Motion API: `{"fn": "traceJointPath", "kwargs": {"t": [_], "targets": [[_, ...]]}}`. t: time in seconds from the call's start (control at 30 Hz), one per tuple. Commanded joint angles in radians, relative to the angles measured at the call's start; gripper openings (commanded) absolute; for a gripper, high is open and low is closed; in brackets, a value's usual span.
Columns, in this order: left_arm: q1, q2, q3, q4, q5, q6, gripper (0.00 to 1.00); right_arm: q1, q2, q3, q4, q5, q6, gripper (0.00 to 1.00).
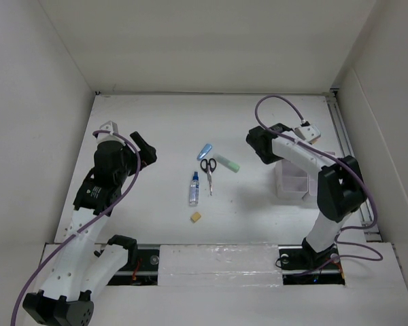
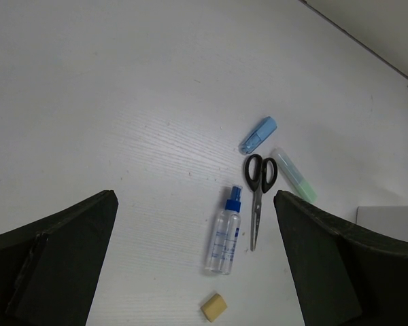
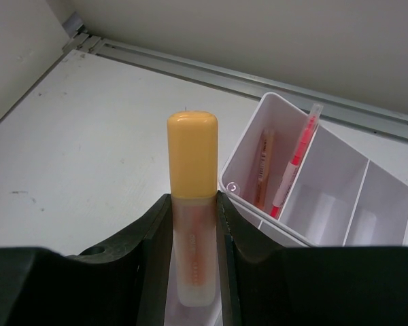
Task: Sort the stationery into containers
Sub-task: Place the pen in the storage box.
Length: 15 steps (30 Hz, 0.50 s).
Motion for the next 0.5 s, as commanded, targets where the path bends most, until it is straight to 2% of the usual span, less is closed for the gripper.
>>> {"fn": "traceJointPath", "kwargs": {"t": [0.0,0.1,0.23,0.3,0.47], "targets": [[-0.006,-0.014,-0.005,0.032,0.018,0.014,1.00,0.011,0.013,0.020,-0.054,0.046,0.035,0.09],[-0.006,-0.014,-0.005,0.032,0.018,0.014,1.00,0.020,0.022,0.020,-0.054,0.046,0.035,0.09],[-0.006,-0.014,-0.005,0.032,0.018,0.014,1.00,0.029,0.022,0.011,-0.054,0.046,0.035,0.20],[-0.006,-0.014,-0.005,0.032,0.018,0.014,1.00,0.029,0.013,0.011,-0.054,0.046,0.035,0.22],[-0.006,-0.014,-0.005,0.032,0.018,0.014,1.00,0.048,-0.010,0.011,-0.054,0.055,0.035,0.36]]}}
